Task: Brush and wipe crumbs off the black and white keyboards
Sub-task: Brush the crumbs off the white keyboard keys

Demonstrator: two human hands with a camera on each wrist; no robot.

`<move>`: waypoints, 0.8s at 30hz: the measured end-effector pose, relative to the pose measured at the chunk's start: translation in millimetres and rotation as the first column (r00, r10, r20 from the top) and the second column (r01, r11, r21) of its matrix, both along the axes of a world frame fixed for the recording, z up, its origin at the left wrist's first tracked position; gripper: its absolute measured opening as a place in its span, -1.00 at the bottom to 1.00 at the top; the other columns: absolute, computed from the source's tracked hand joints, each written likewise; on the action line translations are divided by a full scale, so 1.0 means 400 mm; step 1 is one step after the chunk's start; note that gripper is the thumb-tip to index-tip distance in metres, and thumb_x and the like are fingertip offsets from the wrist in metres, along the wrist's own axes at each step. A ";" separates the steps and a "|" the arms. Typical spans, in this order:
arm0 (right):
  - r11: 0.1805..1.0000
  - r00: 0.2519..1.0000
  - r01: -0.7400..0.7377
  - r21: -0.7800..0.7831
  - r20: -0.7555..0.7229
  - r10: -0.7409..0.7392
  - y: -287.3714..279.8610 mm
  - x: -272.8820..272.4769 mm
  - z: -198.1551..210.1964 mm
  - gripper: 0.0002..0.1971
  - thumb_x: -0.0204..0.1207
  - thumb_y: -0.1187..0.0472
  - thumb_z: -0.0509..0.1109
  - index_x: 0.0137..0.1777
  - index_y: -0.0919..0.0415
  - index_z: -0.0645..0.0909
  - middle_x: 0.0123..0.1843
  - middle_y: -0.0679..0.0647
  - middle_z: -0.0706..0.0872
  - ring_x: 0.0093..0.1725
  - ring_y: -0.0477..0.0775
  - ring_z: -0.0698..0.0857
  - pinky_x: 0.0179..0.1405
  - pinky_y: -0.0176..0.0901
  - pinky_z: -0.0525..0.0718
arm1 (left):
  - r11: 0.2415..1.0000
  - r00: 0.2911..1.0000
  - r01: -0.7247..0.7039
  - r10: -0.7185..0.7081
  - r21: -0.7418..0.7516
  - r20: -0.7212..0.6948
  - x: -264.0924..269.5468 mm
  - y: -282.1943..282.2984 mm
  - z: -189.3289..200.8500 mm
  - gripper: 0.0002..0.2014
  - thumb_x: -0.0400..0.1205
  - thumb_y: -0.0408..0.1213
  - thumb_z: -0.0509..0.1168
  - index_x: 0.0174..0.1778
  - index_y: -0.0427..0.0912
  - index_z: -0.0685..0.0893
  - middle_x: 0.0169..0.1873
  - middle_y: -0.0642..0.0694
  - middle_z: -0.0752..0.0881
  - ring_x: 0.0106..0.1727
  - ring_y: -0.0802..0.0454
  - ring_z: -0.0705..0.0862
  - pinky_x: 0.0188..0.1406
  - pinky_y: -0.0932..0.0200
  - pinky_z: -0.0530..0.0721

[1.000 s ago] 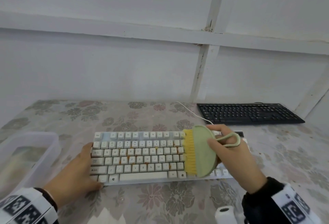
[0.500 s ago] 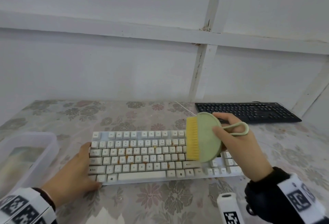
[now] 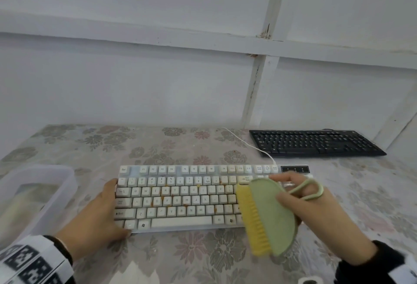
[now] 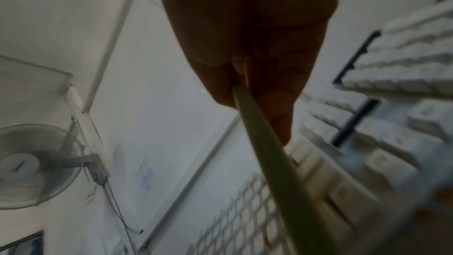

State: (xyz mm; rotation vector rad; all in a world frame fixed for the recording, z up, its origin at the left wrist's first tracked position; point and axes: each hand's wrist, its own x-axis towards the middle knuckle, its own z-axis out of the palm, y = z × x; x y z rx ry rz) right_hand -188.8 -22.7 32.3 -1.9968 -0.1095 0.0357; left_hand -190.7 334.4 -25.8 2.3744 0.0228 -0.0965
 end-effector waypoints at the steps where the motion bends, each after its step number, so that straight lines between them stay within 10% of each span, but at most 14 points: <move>1: 0.999 0.998 0.028 0.016 0.047 -0.029 -0.003 0.008 0.017 -0.66 0.55 0.38 0.34 -0.09 -0.14 0.73 -0.27 0.17 0.78 -0.38 0.16 0.69 -0.47 -0.12 0.61 | 1.000 1.000 0.000 0.000 0.000 0.000 0.000 0.001 0.000 -0.16 0.26 -0.38 0.56 0.32 0.05 0.19 0.07 0.36 0.44 0.02 0.43 0.53 -0.22 0.54 0.54; 9: 0.995 0.980 0.095 0.034 0.172 -0.099 0.071 0.077 0.014 -0.69 0.58 0.36 0.29 0.08 -0.13 0.64 -0.22 0.07 0.78 -0.28 0.12 0.76 -0.43 0.05 0.79 | 0.999 1.000 0.011 -0.011 0.040 -0.004 0.006 0.008 -0.009 -0.14 0.28 -0.31 0.56 0.40 0.00 0.19 0.09 0.36 0.42 0.04 0.41 0.51 -0.18 0.52 0.52; 24: 0.998 0.994 0.043 0.048 0.102 -0.047 0.042 0.021 0.016 -0.66 0.52 0.41 0.32 -0.07 -0.12 0.72 -0.32 0.31 0.69 -0.45 0.05 0.56 -0.55 -0.13 0.52 | 0.999 1.000 0.011 -0.011 0.039 -0.004 0.010 0.014 -0.020 -0.14 0.26 -0.32 0.56 0.39 -0.02 0.20 0.09 0.28 0.51 0.04 0.35 0.58 -0.19 0.49 0.55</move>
